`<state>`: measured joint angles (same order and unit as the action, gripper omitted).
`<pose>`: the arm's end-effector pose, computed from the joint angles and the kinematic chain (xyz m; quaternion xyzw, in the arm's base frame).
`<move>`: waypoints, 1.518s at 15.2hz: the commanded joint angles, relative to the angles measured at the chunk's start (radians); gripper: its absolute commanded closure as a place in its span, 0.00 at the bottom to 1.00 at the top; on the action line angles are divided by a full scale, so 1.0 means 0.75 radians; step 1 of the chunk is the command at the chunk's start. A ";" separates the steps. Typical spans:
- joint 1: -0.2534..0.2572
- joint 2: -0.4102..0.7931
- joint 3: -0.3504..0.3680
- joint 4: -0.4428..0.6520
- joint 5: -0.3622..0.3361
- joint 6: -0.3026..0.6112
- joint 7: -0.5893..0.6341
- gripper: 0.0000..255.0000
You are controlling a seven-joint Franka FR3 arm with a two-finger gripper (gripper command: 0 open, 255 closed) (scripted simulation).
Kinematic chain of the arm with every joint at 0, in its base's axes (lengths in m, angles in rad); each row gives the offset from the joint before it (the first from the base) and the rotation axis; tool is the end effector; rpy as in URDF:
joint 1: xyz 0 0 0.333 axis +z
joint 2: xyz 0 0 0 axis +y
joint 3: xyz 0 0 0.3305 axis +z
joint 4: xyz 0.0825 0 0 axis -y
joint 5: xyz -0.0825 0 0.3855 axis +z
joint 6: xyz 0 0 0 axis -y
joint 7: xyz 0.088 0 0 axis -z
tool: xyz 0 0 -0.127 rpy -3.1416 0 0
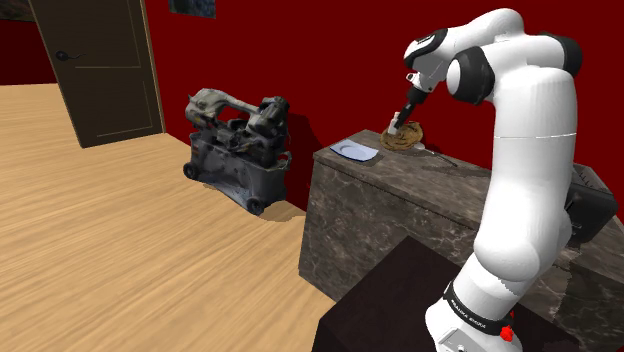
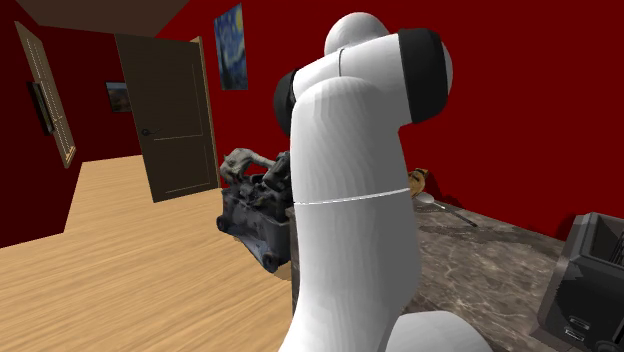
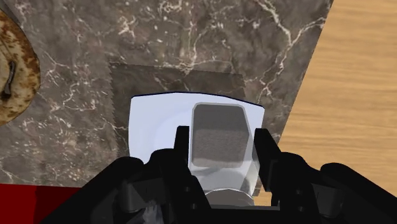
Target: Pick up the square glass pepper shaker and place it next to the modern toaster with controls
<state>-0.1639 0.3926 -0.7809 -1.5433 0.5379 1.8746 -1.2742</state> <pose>0.4813 -0.4654 0.4789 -0.9856 -0.1126 -0.1227 0.0284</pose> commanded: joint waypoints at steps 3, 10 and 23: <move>-0.009 -0.006 -0.006 0.066 -0.013 -0.067 0.023 1.00; -0.036 -0.004 -0.011 0.196 -0.022 -0.186 0.058 1.00; -0.079 -0.049 -0.036 0.324 -0.050 -0.352 0.066 1.00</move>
<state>-0.2322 0.3846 -0.7981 -1.2654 0.5169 1.6035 -1.2125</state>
